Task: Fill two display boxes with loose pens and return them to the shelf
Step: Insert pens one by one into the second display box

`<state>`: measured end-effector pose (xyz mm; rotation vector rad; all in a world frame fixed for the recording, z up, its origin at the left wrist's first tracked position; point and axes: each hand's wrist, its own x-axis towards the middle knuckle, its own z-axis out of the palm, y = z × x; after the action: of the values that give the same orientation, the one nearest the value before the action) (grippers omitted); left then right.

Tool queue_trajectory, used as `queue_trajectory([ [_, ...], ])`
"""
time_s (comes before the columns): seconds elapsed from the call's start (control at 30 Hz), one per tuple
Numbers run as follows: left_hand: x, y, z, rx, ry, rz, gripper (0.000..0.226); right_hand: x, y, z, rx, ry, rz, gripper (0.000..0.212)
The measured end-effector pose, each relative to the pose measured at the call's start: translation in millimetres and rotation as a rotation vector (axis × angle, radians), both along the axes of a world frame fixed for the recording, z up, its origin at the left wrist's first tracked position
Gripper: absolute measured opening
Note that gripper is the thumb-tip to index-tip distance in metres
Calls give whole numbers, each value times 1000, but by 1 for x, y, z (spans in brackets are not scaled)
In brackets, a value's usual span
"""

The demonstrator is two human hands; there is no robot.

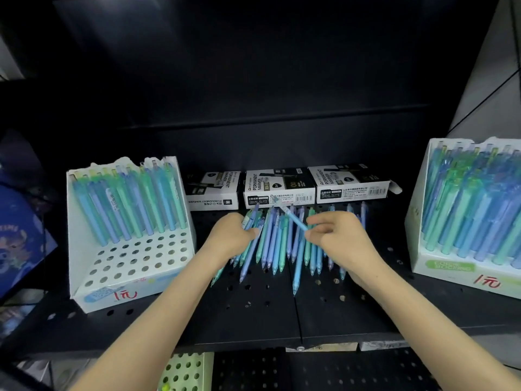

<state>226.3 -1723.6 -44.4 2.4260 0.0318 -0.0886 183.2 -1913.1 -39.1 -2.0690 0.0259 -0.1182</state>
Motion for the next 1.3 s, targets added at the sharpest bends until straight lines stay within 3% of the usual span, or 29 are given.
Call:
queue_trajectory([
  [0.2, -6, 1, 4, 20, 0, -11, 30, -3, -7, 10, 491, 69, 42, 22],
  [0.4, -13, 5, 11, -94, -29, 17, 37, -10, -5, 14, 470, 1, 137, 12],
  [0.47, -18, 5, 16, -213, -33, 38, 22, -15, 2, 17, 429, -31, 166, 18],
  [0.6, -34, 10, 32, -416, -39, 41, 52, -22, 21, 24, 372, -116, 241, 18],
  [0.67, -45, 18, 41, -562, -30, 3, 45, -23, 33, 29, 383, -145, 271, 14],
  [0.83, -80, 53, 57, -939, -15, 47, 17, -23, 65, 42, 499, -144, 321, 32],
  [1.03, -103, 105, 63, -1283, -193, 181, 17, -16, 115, 53, 625, -201, 228, 11],
  [1.13, -109, 130, 64, -1287, -292, 231, 18, -9, 140, 52, 533, -293, 176, 18],
  [1.3, -114, 151, 64, -1257, -335, 206, 16, 7, 162, 38, 31, -492, 36, 22],
])
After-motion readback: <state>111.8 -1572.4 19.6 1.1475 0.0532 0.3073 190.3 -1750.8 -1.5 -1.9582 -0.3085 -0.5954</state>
